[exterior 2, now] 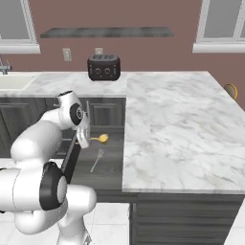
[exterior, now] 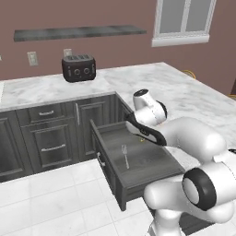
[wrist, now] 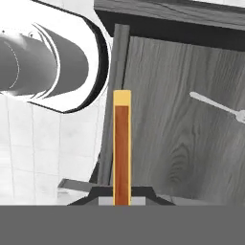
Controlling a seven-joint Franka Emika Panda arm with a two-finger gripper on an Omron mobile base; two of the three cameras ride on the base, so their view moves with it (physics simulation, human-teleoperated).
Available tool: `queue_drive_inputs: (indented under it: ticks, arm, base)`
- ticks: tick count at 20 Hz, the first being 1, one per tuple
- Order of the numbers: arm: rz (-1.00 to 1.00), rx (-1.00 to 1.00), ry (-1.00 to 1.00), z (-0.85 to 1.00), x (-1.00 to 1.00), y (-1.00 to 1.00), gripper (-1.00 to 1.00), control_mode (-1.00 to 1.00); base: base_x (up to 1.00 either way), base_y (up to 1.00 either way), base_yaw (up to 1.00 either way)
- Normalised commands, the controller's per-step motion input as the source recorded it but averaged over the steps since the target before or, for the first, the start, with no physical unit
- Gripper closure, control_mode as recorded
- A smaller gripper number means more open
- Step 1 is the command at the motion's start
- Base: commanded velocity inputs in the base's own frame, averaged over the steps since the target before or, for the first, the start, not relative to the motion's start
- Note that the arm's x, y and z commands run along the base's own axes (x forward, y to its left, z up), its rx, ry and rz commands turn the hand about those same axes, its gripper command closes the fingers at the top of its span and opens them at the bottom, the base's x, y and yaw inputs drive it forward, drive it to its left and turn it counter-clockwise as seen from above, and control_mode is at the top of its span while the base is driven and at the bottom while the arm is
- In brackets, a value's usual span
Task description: Organize the utensils by type. Pick up the wooden spoons from the counter and place them in the open cabinet. Then pick up the metallic utensils from the counter and place them in the open drawer.
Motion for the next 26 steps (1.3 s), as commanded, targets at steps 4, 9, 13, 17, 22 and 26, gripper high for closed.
queue_drive_inputs:
  ticks: [4, 9, 13, 17, 22, 26]
  arm:
    - [0.50, -0.06, 0.20, -0.04, 0.25, 0.03, 1.00, -1.00]
    - [0.65, -0.03, 0.15, -0.30, -0.01, 0.00, 1.00, -1.00]
    - [0.60, 0.00, 0.06, -0.57, -0.17, 0.00, 1.00, -1.00]
    - [0.46, 0.08, -0.02, -0.57, -0.12, 0.00, 1.00, -1.00]
    - [0.46, 0.11, -0.01, -0.35, 0.07, -0.06, 1.00, -1.00]
    - [0.43, 0.09, 0.00, -0.25, 0.41, -0.03, 1.00, -1.00]
  base:
    - [0.00, 0.00, 0.00]
    - [0.00, 0.00, 0.00]
    - [0.00, 0.00, 0.00]
    - [0.00, 0.00, 0.00]
    - [0.00, 0.00, 0.00]
    - [0.00, 0.00, 0.00]
